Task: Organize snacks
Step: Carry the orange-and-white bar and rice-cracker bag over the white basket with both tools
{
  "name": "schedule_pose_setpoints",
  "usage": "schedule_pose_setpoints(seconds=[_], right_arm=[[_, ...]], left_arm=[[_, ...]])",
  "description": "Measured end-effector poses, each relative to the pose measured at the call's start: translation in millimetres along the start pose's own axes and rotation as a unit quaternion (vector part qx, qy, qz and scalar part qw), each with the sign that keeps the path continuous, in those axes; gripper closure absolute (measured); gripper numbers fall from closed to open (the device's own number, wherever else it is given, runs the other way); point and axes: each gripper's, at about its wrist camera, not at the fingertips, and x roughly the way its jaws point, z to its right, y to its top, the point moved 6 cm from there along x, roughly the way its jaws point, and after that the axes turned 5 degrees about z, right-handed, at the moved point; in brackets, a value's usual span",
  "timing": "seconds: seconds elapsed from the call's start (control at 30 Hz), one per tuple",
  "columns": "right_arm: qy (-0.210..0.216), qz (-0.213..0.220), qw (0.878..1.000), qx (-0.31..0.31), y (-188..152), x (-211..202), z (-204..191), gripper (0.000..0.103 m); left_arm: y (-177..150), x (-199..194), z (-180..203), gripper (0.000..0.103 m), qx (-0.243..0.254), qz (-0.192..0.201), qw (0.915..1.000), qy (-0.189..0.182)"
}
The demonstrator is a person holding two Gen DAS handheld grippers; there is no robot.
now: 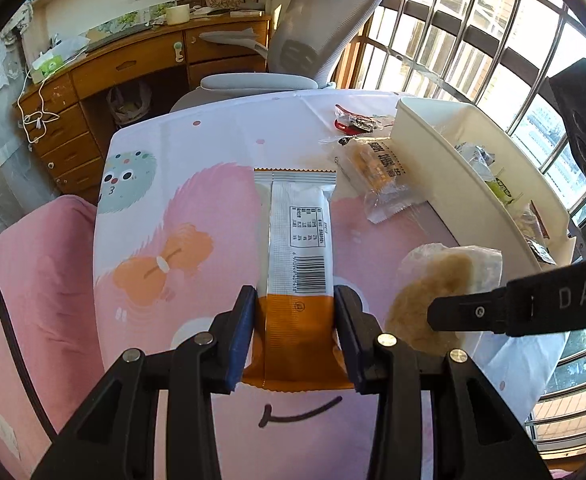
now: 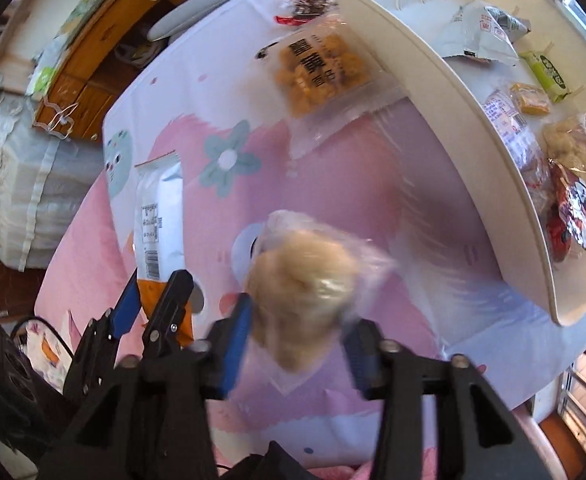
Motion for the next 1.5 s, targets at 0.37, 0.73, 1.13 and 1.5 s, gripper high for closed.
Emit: schedule_pose_setpoints(seconds=[0.37, 0.73, 1.13, 1.5], right_arm=[[0.012, 0.032, 0.998, -0.049, -40.3, -20.6, 4.7, 0.087], [0.042, 0.084, 0.991, -0.095, -41.9, -71.2, 28.5, 0.088], [0.086, 0.142, 0.974, -0.154, -20.3, -128.4, 75.6, 0.088], [0.099, 0.171, 0.953, -0.228, 12.1, -171.5, 124.9, 0.089]], left_arm=[[-28.0, -58.2, 4.5, 0.065, -0.004, 0.019, 0.9998, 0.005], [-18.2, -110.0, 45.8, 0.065, 0.03, 0.045, 0.9985, -0.005], [16.7, -110.6, 125.6, 0.065, 0.027, 0.065, 0.9975, 0.005], [59.3, -86.9, 206.4, 0.065, 0.008, 0.081, 0.9967, -0.002]])
